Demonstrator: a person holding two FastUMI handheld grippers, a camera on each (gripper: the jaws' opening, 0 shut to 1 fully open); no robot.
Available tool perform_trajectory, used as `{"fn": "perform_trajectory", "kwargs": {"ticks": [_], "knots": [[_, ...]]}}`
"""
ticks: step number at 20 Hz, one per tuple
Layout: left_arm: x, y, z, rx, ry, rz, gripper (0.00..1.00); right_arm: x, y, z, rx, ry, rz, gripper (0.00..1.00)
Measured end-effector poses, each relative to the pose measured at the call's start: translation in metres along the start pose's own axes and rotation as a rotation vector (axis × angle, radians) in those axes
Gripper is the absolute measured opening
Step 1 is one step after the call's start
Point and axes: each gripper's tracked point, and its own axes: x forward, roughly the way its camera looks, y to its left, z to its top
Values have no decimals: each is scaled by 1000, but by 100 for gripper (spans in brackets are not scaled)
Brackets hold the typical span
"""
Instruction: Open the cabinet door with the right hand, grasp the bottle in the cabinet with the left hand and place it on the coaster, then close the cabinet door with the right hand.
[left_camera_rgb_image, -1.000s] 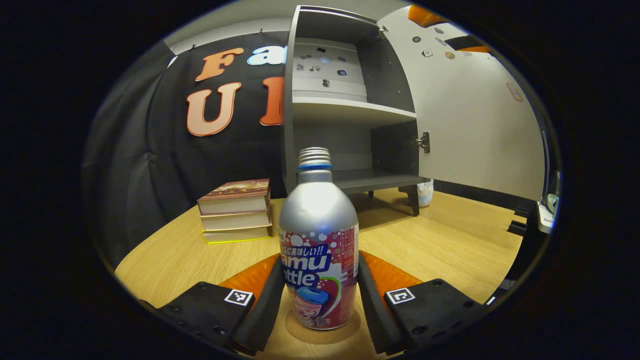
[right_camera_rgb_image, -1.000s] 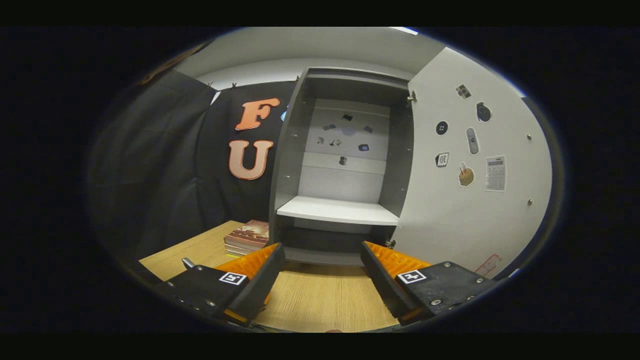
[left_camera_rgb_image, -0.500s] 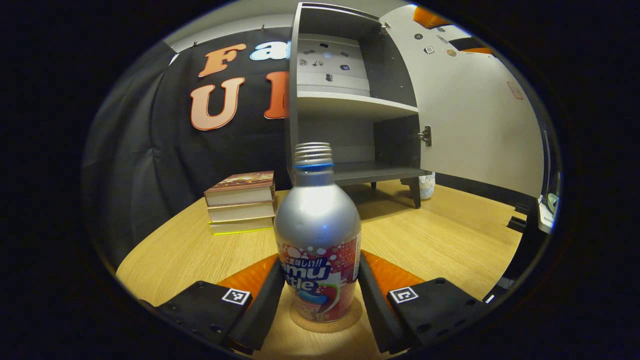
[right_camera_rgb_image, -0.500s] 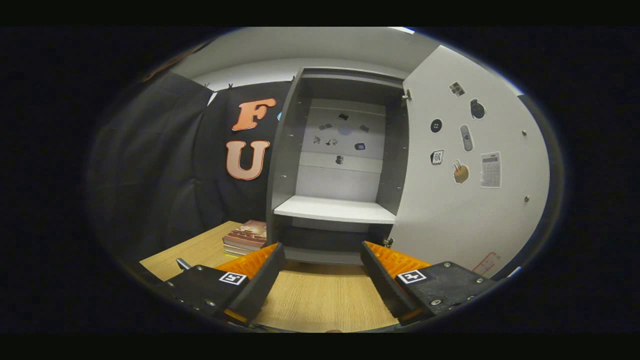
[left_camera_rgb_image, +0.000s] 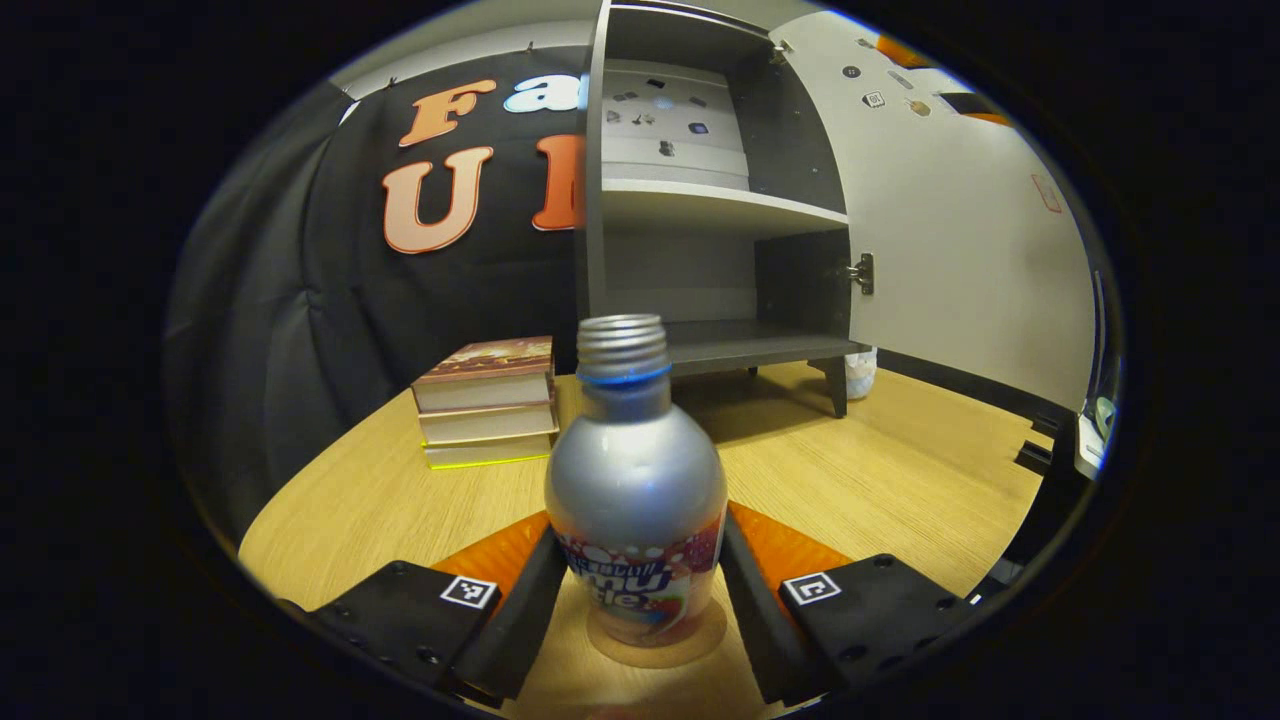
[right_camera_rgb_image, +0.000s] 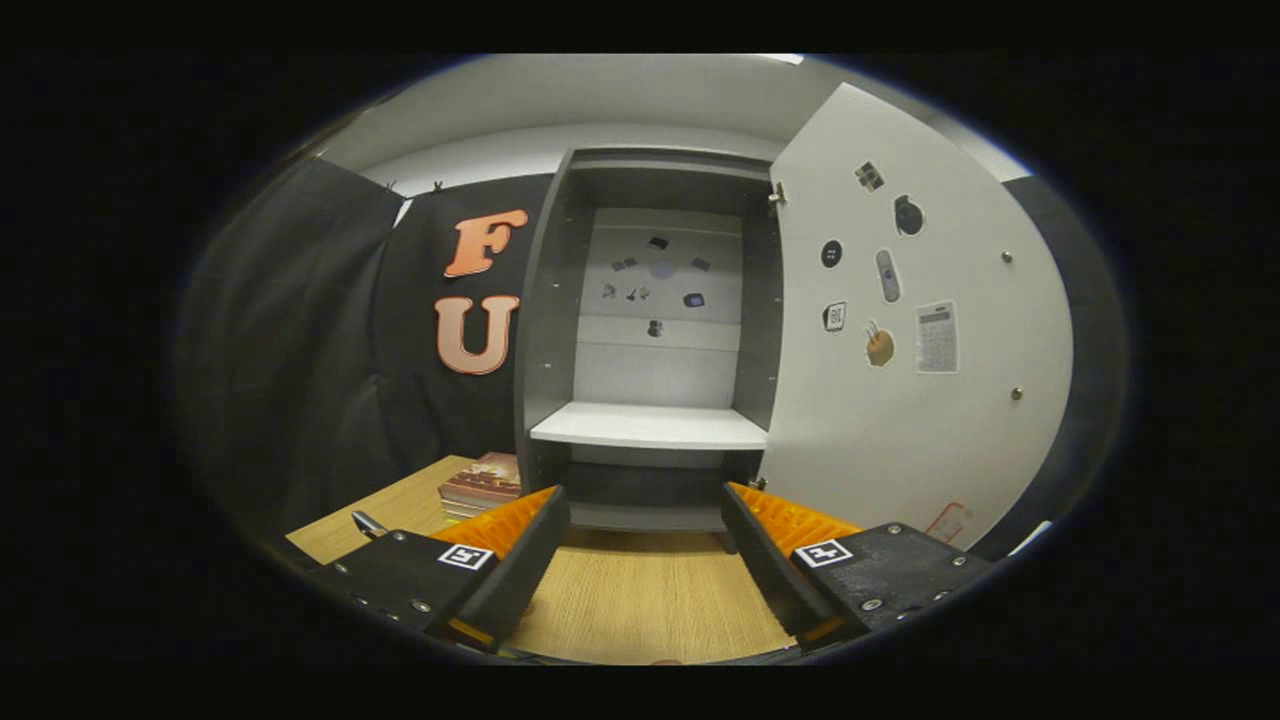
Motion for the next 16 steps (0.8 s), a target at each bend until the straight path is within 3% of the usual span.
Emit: {"fn": "perform_trajectory", "kwargs": {"ticks": [1,2,8,16], "knots": [[2,0,6,3,-7,1,96,-3,-5,4,0,-11,-10,96],[2,1,13,8,-13,2,98,-7,-11,8,0,-23,-21,94],[1,-8,76,15,-89,-13,98,-38,-58,38,31,-117,-90,94],[-11,-45,178,-67,-179,-61,98,-73,-128,67,53,-242,-177,94]]}}
